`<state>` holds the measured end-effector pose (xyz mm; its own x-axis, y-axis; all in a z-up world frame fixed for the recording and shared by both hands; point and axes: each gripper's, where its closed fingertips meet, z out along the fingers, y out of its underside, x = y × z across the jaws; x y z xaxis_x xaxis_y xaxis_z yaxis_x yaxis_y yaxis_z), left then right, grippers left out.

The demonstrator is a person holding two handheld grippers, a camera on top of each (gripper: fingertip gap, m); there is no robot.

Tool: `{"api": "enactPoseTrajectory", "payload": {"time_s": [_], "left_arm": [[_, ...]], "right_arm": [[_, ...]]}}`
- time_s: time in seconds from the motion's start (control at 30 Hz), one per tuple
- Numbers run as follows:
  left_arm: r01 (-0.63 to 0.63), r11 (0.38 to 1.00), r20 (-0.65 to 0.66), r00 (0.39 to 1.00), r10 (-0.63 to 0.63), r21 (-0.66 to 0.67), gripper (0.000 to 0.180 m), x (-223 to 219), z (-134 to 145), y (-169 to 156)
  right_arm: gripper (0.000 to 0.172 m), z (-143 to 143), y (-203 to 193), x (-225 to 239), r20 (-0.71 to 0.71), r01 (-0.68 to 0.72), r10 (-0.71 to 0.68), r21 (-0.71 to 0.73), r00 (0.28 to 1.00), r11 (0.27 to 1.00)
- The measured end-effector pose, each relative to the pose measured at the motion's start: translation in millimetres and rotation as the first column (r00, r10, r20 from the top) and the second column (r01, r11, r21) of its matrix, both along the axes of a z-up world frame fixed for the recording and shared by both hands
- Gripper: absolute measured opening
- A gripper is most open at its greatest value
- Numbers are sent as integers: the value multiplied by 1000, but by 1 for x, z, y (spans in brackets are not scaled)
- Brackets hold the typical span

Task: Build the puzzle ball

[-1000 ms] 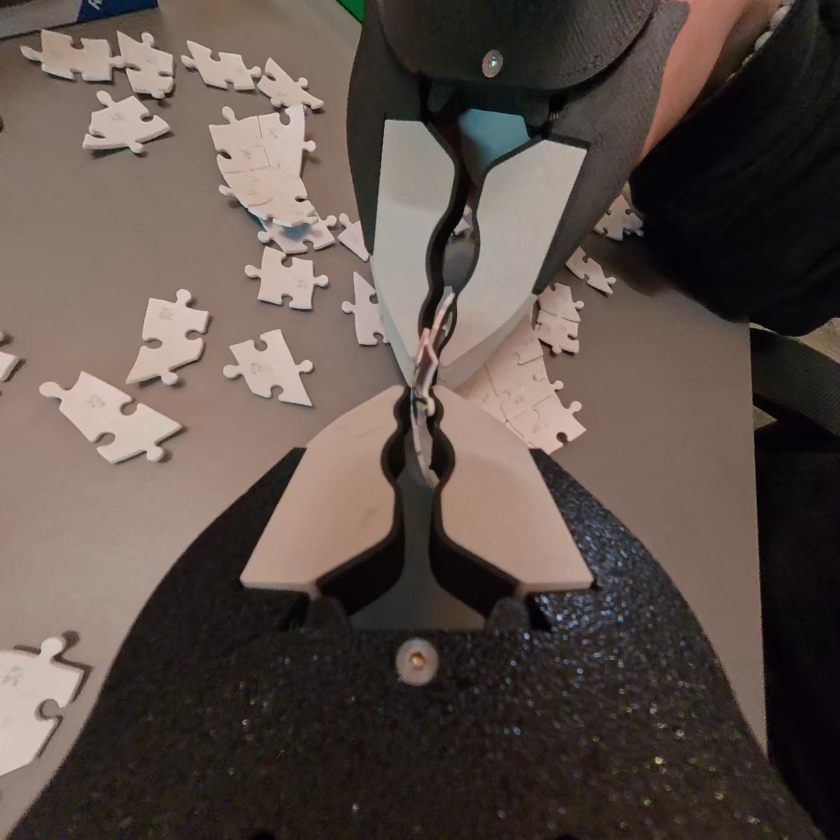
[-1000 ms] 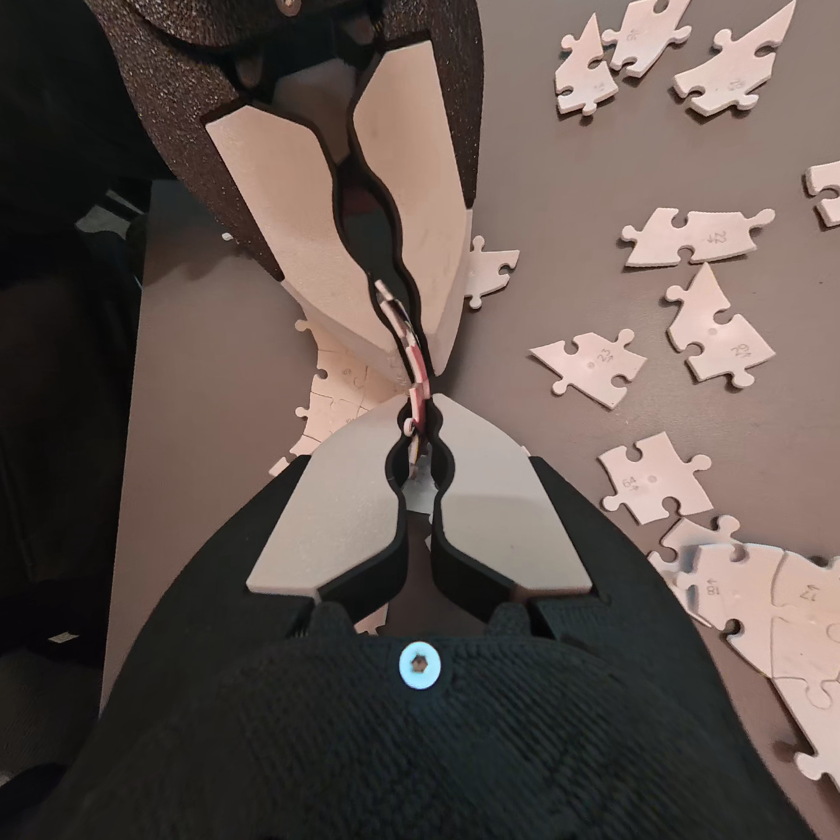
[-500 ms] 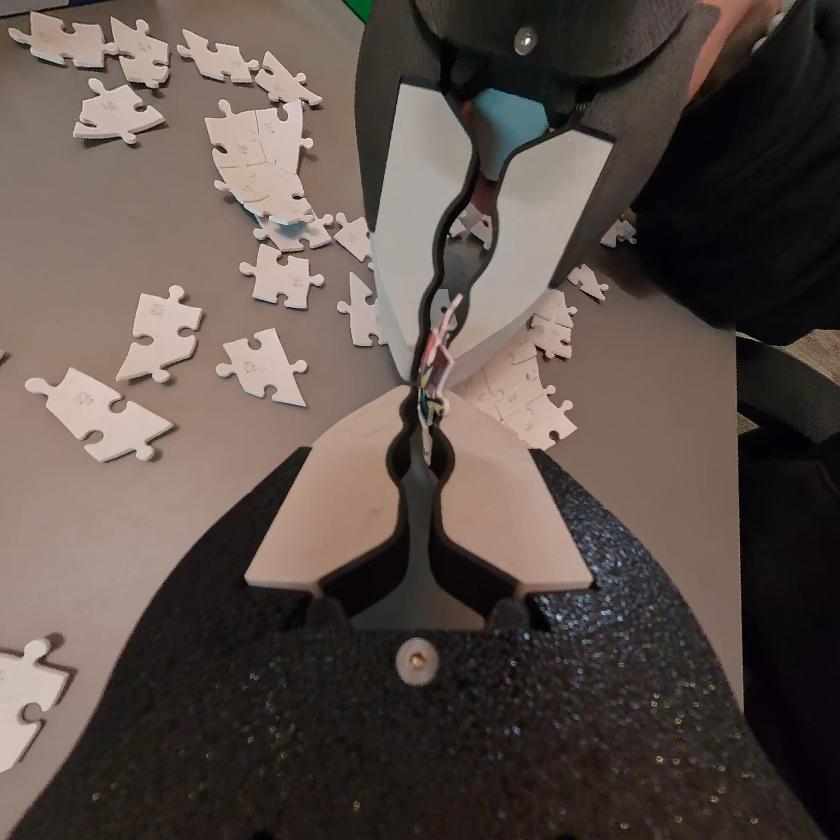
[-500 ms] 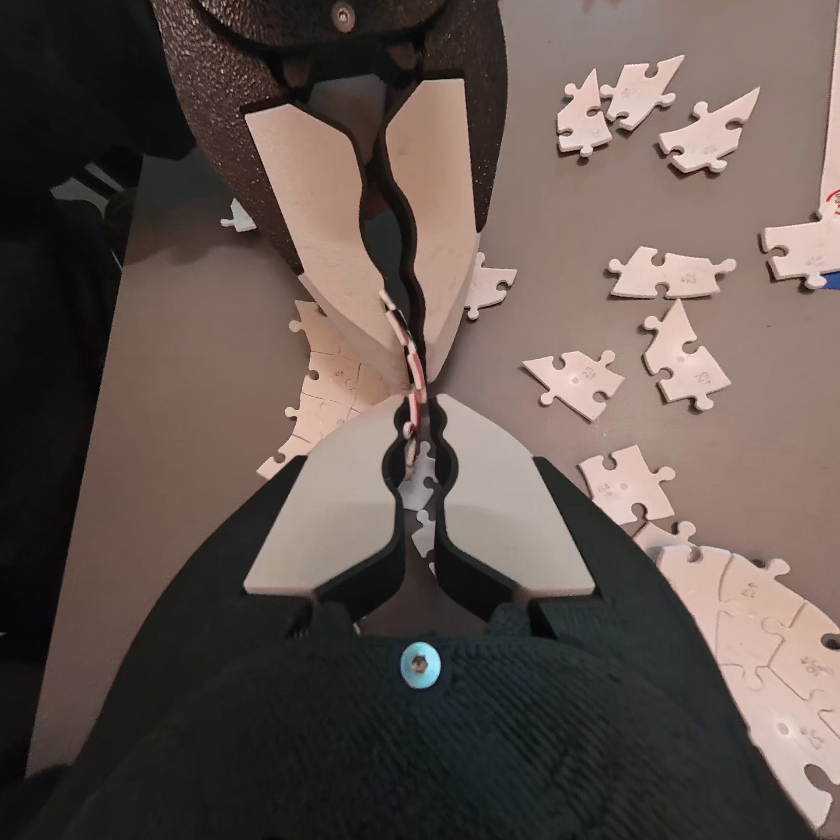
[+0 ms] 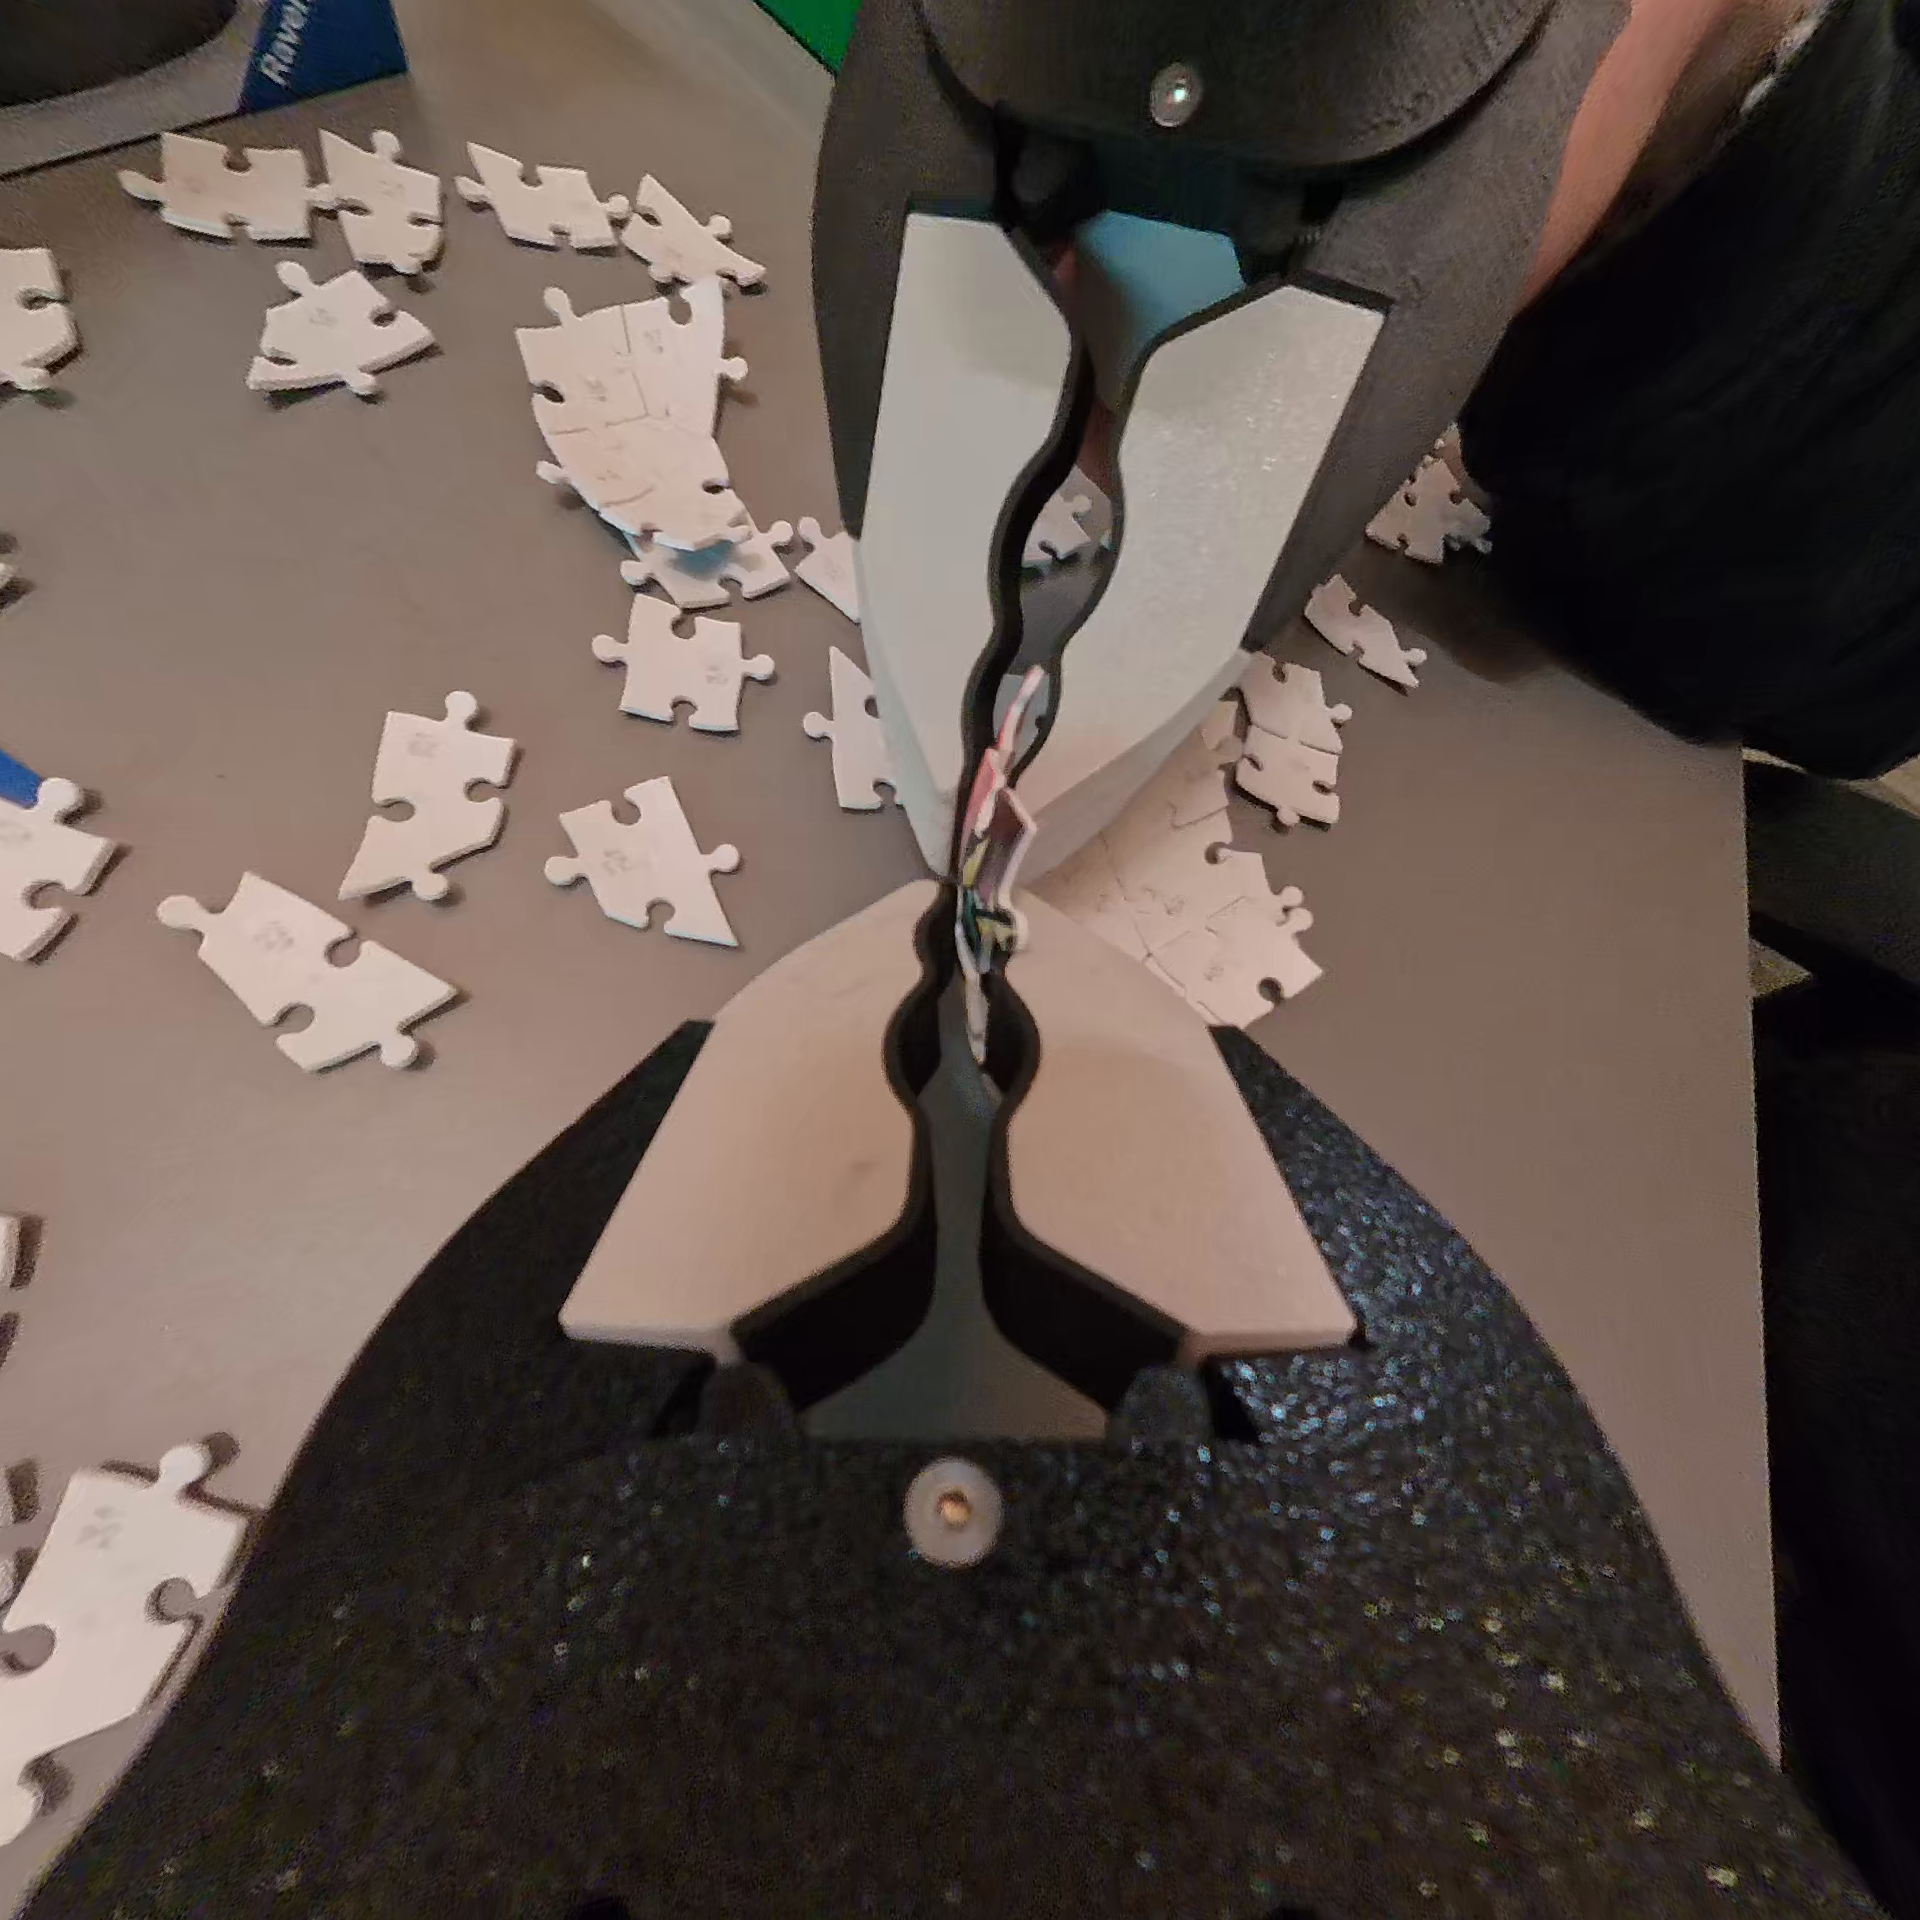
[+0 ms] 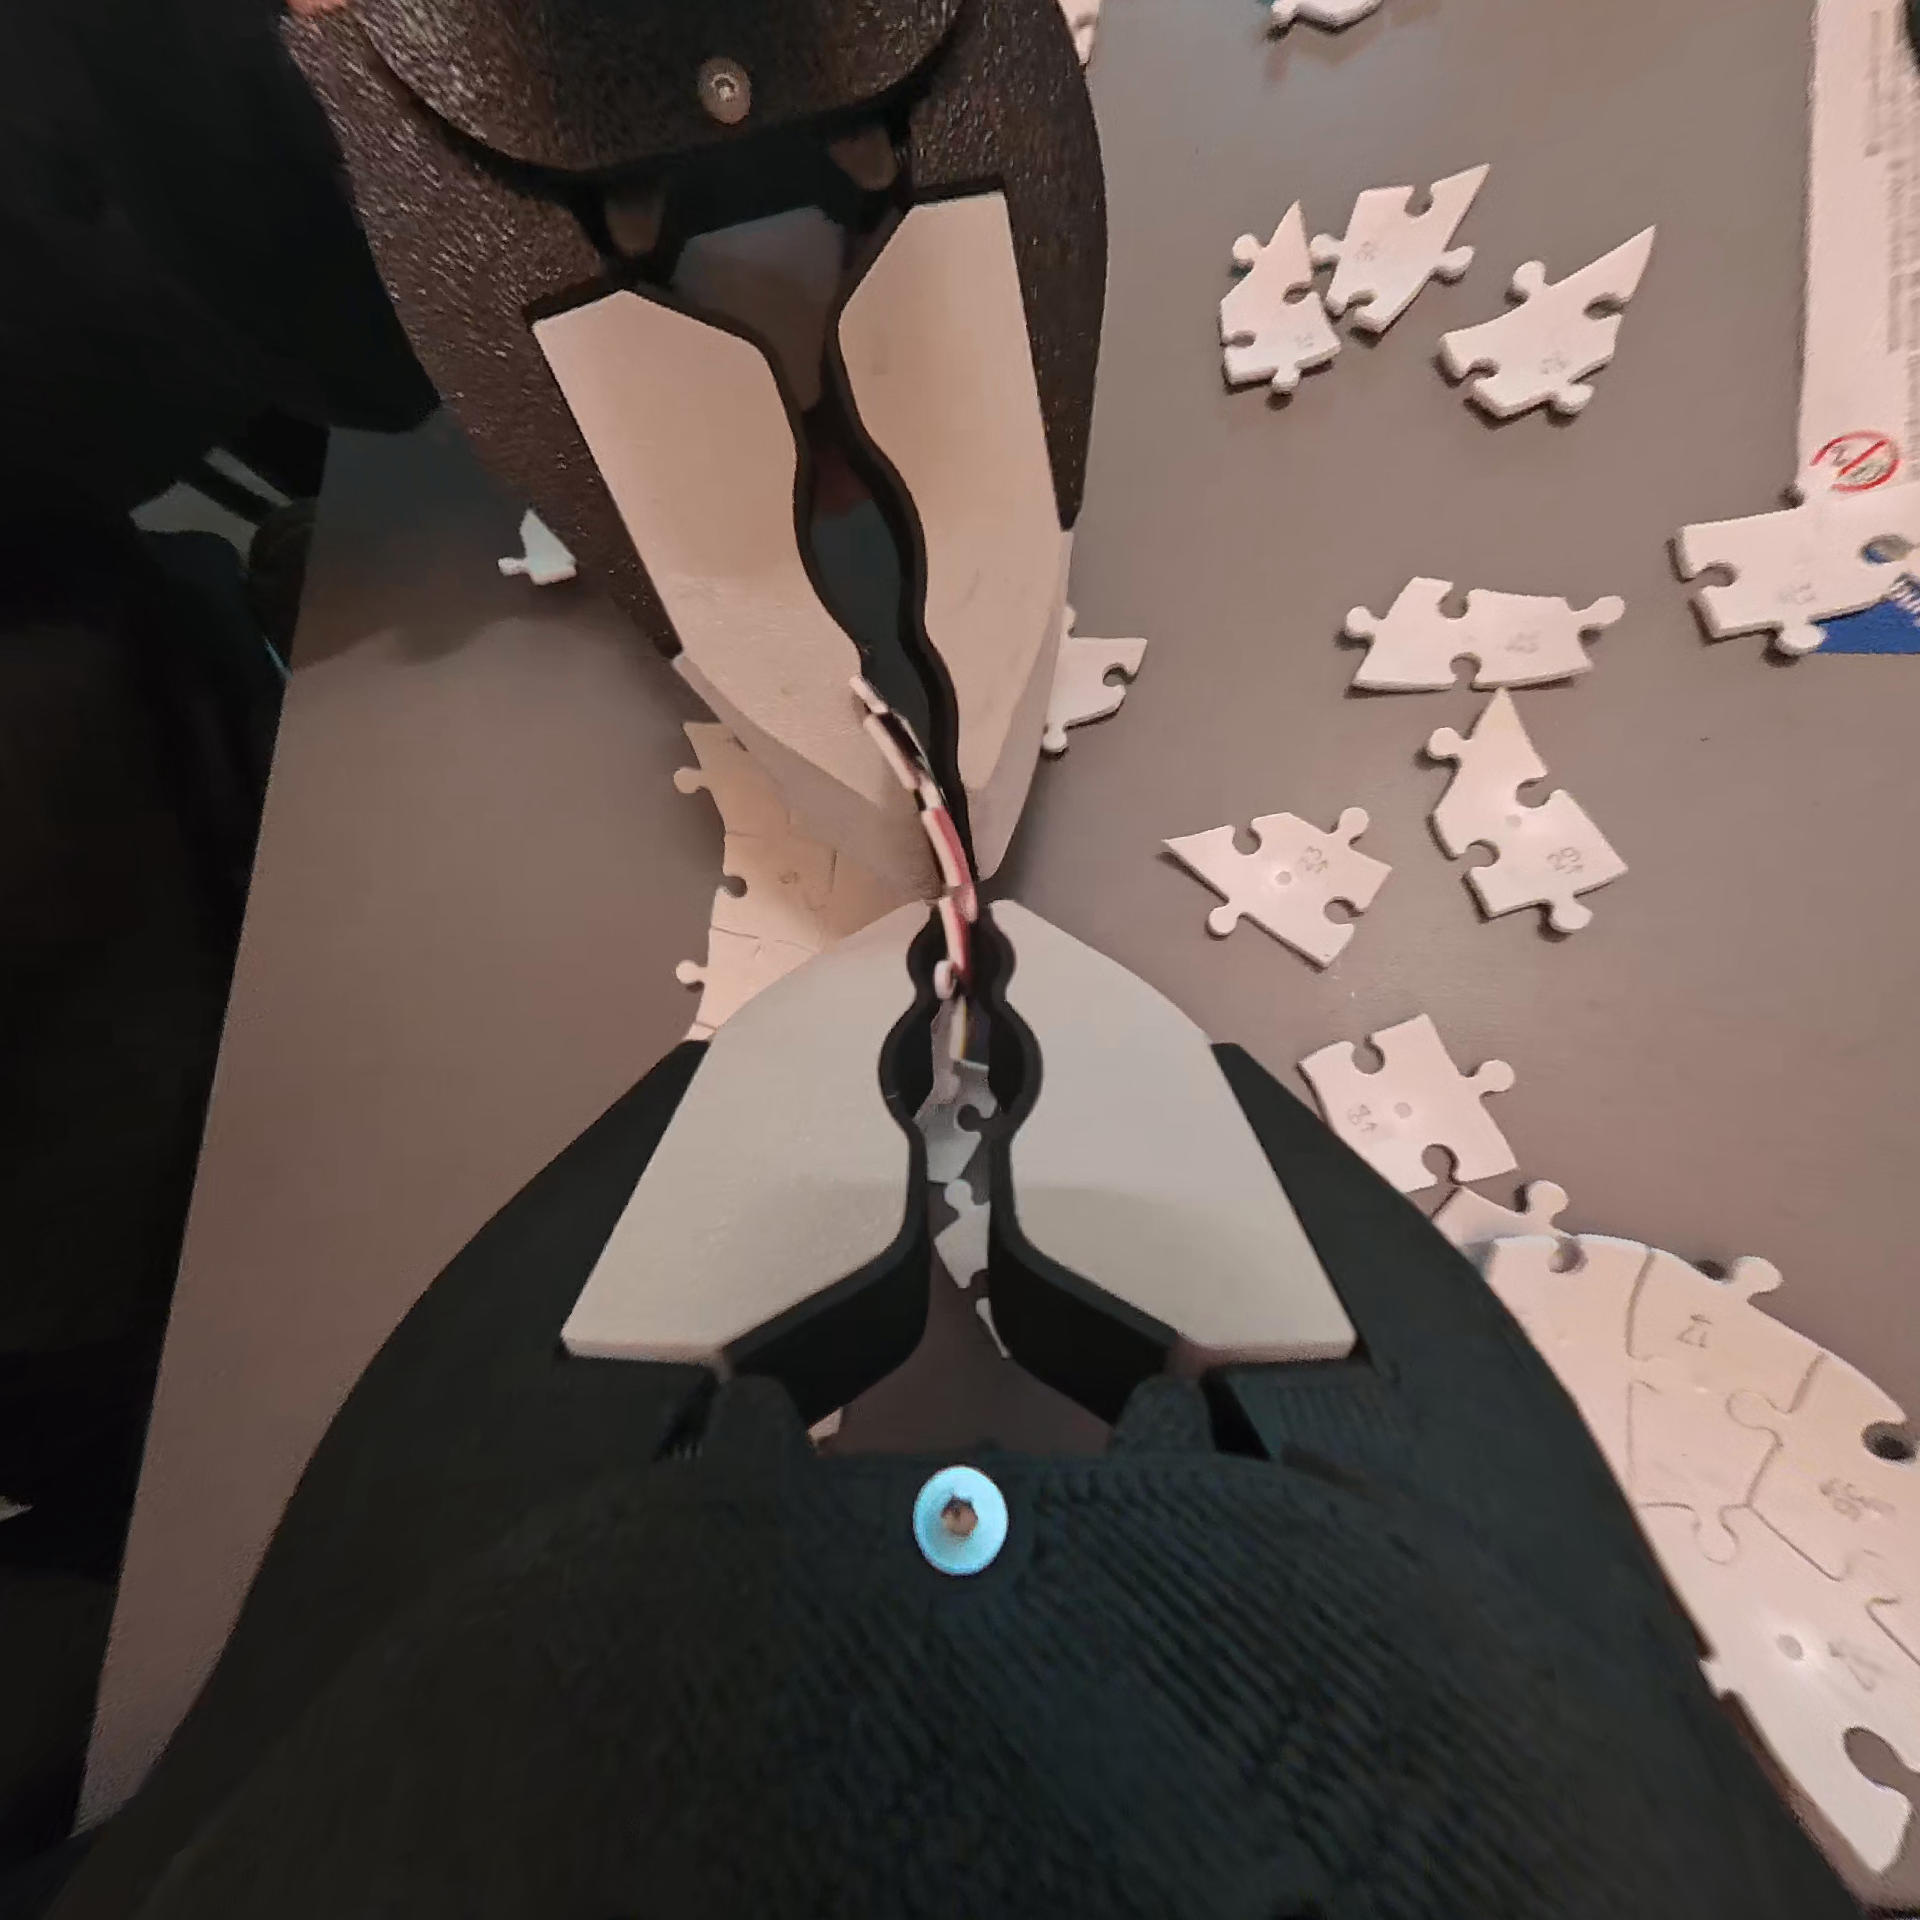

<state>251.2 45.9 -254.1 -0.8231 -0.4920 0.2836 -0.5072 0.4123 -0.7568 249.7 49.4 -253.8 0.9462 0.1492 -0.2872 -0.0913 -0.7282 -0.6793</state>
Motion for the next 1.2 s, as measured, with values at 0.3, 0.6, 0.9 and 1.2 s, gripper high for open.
{"api": "enactPoseTrajectory", "payload": {"time_s": [0.3,0.6,0.9,1.2], "left_arm": [[-19,1000,-9,1000,19,-5,2,1,-1,3],[14,1000,8,1000,-14,6,2,-3,0,2],[-24,1000,11,1000,24,-3,2,3,0,4],[-50,999,4,999,50,-12,2,6,-2,7]], "right_arm": [[6,5,4,3,145,-51,43,52,989,997],[4,5,2,-1,77,-61,58,40,995,997],[16,4,-3,9,124,-28,24,33,992,999],[14,14,1,7,139,-41,27,94,990,995]]}}
